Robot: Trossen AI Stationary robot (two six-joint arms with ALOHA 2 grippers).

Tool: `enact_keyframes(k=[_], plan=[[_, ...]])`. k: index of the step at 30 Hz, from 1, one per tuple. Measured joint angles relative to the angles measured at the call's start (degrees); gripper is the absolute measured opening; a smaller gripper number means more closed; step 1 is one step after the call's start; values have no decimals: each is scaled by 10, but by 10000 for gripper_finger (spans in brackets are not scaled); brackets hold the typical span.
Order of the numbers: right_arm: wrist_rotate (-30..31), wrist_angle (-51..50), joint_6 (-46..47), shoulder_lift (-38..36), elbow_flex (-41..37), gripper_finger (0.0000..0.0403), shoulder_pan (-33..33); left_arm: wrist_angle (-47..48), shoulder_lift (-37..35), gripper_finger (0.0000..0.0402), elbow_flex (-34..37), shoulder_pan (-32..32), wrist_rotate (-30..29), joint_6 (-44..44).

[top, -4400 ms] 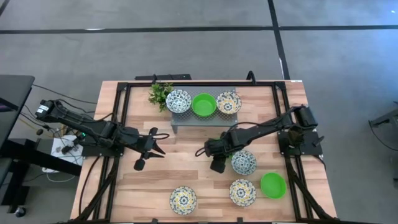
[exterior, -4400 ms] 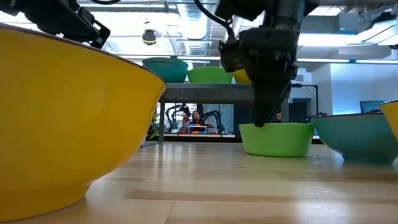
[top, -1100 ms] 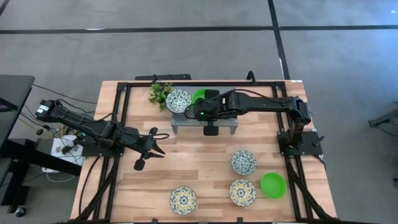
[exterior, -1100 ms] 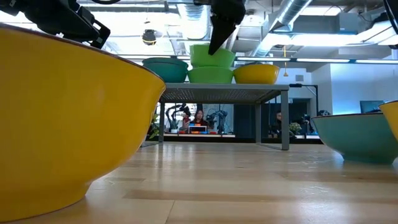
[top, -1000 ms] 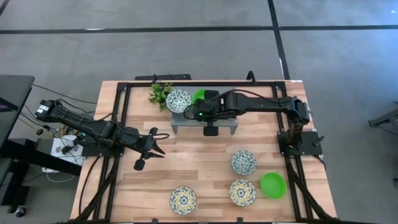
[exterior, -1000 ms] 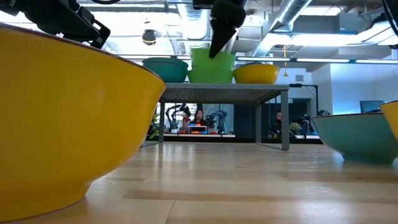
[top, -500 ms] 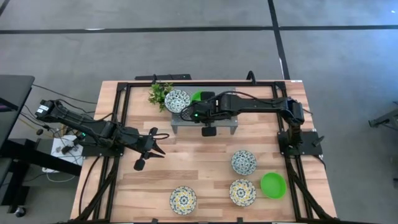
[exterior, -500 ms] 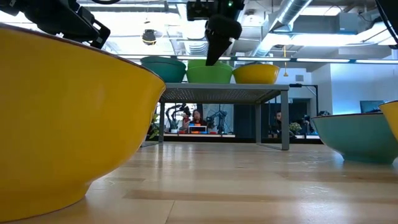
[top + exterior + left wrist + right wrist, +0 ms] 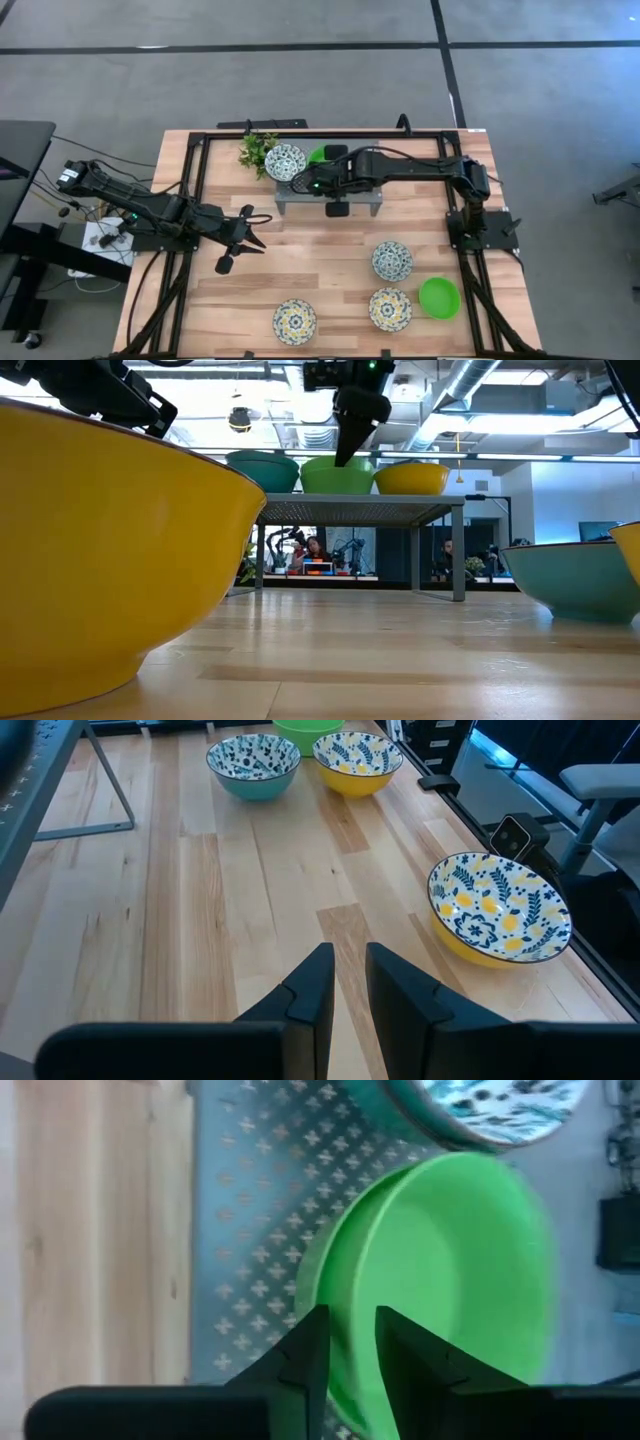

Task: Pick & Place Mini bowls
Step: Stack the left green bowl on the other green bowl on the shelf, then stack the right yellow and white patterned bowl on the other yellow and white patterned bowl on the shelf

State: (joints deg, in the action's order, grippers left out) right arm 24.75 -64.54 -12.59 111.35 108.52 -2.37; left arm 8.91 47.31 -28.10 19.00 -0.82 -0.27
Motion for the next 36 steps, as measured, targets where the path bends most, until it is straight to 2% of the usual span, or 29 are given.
enact_keyframes(k=[10,17,21,25,31,36], plan=[[7,-34,5,0,76,81,3,0,0,63,0,0,0,0],[-4,-109,67,0,152,82,38,0,0,63,0,0,0,0],[-24,-180,129,-1,182,82,75,0,0,63,0,0,0,-17],[-45,-250,237,-1,189,82,120,0,0,63,0,3,0,-26],[-153,-254,350,0,161,82,184,-1,0,63,0,27,0,-27],[-169,-255,436,5,140,82,237,-4,0,63,0,44,0,-32]])
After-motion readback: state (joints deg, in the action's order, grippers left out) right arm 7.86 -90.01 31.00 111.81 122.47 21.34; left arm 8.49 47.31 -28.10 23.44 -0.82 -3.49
